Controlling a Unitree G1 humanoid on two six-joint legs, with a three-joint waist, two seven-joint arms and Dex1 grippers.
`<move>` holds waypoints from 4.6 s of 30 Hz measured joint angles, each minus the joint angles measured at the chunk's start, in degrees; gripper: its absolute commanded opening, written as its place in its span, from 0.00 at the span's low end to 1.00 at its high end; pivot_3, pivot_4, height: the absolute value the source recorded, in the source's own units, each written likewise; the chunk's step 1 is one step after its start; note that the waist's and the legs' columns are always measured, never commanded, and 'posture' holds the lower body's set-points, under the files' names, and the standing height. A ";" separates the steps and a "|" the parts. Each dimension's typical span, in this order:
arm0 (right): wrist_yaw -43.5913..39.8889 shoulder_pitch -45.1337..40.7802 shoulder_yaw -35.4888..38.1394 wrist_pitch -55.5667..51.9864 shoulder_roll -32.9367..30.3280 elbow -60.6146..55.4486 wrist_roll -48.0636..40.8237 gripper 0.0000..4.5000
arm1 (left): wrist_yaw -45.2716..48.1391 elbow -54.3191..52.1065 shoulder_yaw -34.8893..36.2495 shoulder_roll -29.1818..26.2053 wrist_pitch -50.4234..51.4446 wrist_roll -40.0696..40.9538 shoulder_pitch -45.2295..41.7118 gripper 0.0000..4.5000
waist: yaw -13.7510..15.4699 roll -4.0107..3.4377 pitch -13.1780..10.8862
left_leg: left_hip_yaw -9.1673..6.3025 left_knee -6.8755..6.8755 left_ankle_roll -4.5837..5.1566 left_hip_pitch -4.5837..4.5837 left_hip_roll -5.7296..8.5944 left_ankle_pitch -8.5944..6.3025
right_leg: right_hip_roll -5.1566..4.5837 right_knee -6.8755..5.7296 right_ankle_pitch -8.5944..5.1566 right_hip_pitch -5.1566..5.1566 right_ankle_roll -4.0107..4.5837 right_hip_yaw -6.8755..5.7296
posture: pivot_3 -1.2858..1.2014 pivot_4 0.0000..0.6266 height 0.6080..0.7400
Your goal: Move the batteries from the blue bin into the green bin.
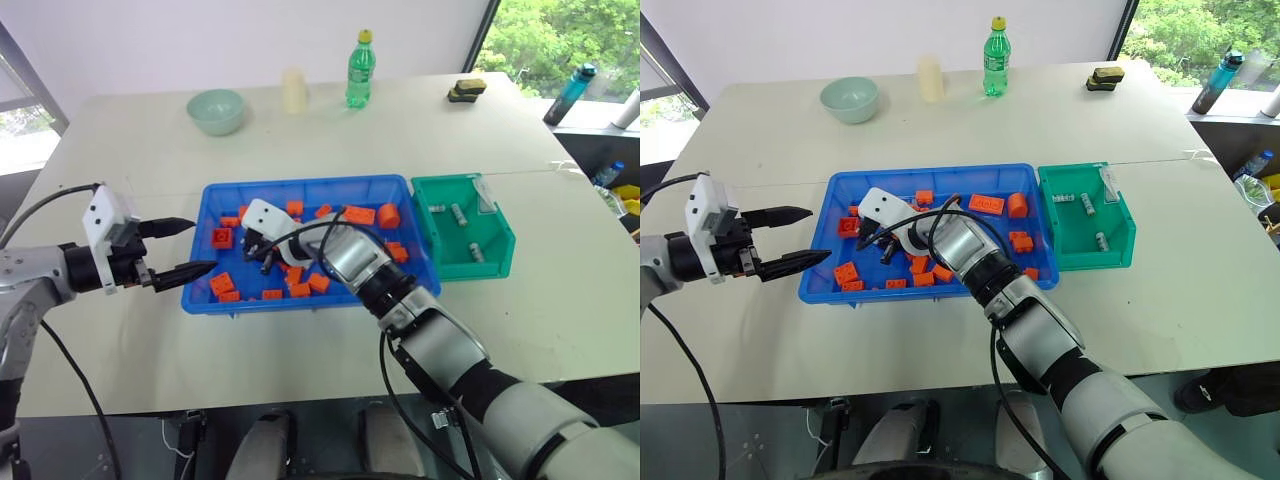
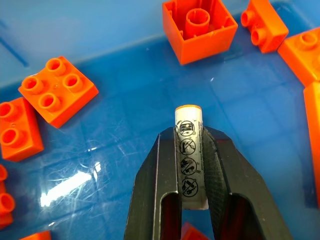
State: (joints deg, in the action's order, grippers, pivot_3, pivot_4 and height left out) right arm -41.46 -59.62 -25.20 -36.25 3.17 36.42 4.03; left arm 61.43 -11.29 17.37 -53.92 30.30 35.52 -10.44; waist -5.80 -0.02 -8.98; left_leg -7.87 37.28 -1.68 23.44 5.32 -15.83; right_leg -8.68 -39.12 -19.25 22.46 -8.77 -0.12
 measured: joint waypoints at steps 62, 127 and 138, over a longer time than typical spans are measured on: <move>-40.72 -9.35 -8.27 39.43 -25.43 7.32 2.21 0.67 | -1.99 -8.37 -5.22 5.57 5.27 4.06 -3.13 1.00 | 1.59 0.13 -0.09 | 0.66 0.08 0.10 0.08 -0.17 -0.05 | -0.05 0.84 0.01 -0.09 0.03 -0.06 | 0.52 0.24 0.90; -0.31 18.68 23.00 -25.20 -35.61 -51.08 -15.47 0.89 | -2.93 -6.23 -9.46 8.44 4.31 4.60 -7.99 1.00 | 3.20 0.16 -0.06 | 0.80 0.11 0.12 0.08 -0.16 -0.06 | -0.10 0.83 0.02 -0.13 0.05 0.04 | 0.52 0.24 0.90; 11.45 22.85 14.68 -33.03 -26.65 -53.11 -14.40 1.00 | -5.11 -7.27 -9.06 8.59 4.32 4.62 -7.02 1.00 | 3.24 0.16 -0.06 | 0.69 0.14 0.12 0.09 -0.08 -0.05 | -0.11 0.79 0.02 -0.13 0.05 0.03 | 0.52 0.24 0.90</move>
State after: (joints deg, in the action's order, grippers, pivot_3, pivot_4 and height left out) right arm -30.01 -36.77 -10.52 -69.28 -23.48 -16.68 -10.36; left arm 56.31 -18.56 8.31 -45.33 34.62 40.13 -17.46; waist -2.56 0.14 -9.03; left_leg -7.19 37.42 -1.57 23.53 5.23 -15.88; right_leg -8.79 -38.33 -19.22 22.33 -8.72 -0.09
